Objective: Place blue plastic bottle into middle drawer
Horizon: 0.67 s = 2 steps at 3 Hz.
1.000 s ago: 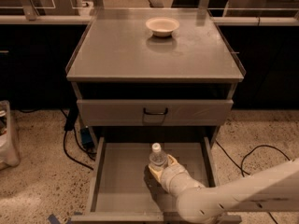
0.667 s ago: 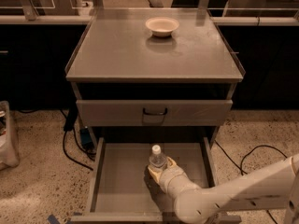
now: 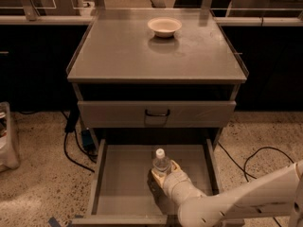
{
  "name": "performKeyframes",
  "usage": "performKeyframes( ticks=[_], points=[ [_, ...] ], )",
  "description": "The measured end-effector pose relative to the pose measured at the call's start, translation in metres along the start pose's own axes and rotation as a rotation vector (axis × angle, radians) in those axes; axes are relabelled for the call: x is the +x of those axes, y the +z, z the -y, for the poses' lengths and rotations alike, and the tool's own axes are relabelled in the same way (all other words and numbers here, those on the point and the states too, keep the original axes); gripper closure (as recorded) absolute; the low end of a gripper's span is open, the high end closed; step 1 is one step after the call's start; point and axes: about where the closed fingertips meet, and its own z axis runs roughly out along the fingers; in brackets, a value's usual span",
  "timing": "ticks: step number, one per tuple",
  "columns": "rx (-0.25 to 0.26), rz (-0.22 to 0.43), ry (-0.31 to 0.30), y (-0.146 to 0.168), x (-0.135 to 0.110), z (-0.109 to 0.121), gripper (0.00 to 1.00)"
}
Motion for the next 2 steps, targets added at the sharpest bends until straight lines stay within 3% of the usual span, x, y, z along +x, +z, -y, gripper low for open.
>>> performKeyframes(
  ticks=[2],
  points=[
    [0.057,0.029,-0.005,0.027,0.042,0.009,1.00]
  ],
)
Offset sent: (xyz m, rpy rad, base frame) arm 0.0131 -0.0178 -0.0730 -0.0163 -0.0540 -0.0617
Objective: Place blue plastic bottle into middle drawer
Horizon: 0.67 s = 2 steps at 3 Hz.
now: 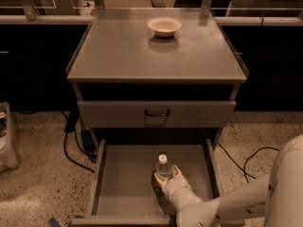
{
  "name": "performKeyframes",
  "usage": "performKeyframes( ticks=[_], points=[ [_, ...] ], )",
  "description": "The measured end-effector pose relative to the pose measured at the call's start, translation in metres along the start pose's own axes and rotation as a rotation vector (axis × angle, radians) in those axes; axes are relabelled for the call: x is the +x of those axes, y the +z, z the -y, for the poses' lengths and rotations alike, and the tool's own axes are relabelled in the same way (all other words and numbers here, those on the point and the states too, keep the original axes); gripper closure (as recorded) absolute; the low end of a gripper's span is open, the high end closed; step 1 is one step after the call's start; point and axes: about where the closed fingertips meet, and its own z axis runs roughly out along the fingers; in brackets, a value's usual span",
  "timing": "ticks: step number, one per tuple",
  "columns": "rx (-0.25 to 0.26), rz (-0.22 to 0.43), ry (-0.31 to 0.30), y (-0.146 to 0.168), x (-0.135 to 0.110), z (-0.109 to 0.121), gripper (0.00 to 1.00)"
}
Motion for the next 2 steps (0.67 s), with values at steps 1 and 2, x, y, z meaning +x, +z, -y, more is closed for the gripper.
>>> performKeyframes(
  ticks=[1,2],
  points=[
    [0.010,-0.014,0.020,0.0092,0.0189,-0.0003,1.00],
    [0.010,-0.017,0.023,0.0100,0.0217,-0.0011,0.82]
  ],
)
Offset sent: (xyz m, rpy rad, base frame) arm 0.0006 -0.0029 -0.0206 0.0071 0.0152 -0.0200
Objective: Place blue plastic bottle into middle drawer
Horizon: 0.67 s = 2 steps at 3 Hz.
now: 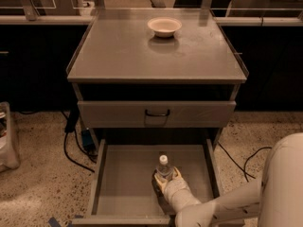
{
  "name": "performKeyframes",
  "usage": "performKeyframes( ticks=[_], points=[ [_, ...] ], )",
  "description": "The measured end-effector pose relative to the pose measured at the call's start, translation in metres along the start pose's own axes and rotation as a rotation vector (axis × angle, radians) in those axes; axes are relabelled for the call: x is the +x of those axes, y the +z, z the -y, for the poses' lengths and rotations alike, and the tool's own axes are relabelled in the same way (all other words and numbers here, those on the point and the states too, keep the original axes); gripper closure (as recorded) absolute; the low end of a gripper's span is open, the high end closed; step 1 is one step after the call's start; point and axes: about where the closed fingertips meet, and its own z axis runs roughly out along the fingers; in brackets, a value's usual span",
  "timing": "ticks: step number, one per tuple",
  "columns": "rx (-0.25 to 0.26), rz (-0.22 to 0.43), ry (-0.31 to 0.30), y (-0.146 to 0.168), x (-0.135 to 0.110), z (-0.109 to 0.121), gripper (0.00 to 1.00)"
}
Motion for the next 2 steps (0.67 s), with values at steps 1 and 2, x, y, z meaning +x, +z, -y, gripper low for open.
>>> performKeyframes(
  ticks=[1,2],
  points=[
    [0.000,0.000,0.000,0.0000,0.0000,0.0000,0.59],
    [0.000,0.000,0.000,0.0000,0.0000,0.0000,0.29]
  ],
)
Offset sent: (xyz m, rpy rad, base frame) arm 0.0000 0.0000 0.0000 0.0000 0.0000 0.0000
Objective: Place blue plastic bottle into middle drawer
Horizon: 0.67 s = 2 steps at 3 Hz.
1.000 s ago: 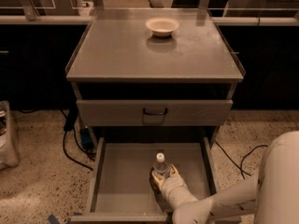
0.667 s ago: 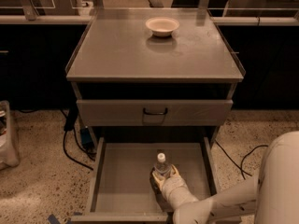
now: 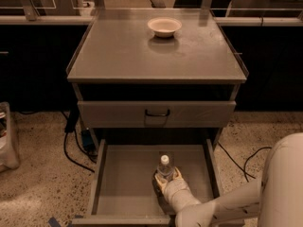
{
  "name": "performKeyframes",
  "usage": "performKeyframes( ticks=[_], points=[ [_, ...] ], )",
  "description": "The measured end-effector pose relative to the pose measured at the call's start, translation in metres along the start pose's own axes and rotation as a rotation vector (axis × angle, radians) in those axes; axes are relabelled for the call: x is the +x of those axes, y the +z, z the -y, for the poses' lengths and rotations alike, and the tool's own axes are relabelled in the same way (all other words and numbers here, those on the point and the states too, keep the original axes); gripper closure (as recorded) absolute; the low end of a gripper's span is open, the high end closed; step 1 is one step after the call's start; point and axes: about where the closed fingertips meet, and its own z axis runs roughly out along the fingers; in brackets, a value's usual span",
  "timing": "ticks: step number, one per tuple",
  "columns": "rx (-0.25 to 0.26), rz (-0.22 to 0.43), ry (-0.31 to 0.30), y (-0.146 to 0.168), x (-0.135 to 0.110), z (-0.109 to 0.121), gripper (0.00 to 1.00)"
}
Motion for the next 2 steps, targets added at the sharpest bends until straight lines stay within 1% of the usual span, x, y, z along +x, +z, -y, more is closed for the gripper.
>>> performKeyframes(
  ticks=[1,2],
  points=[
    [0.000,0.000,0.000,0.0000,0.0000,0.0000,0.05],
    [0.000,0.000,0.000,0.0000,-0.0001,0.0000,0.00]
  ],
)
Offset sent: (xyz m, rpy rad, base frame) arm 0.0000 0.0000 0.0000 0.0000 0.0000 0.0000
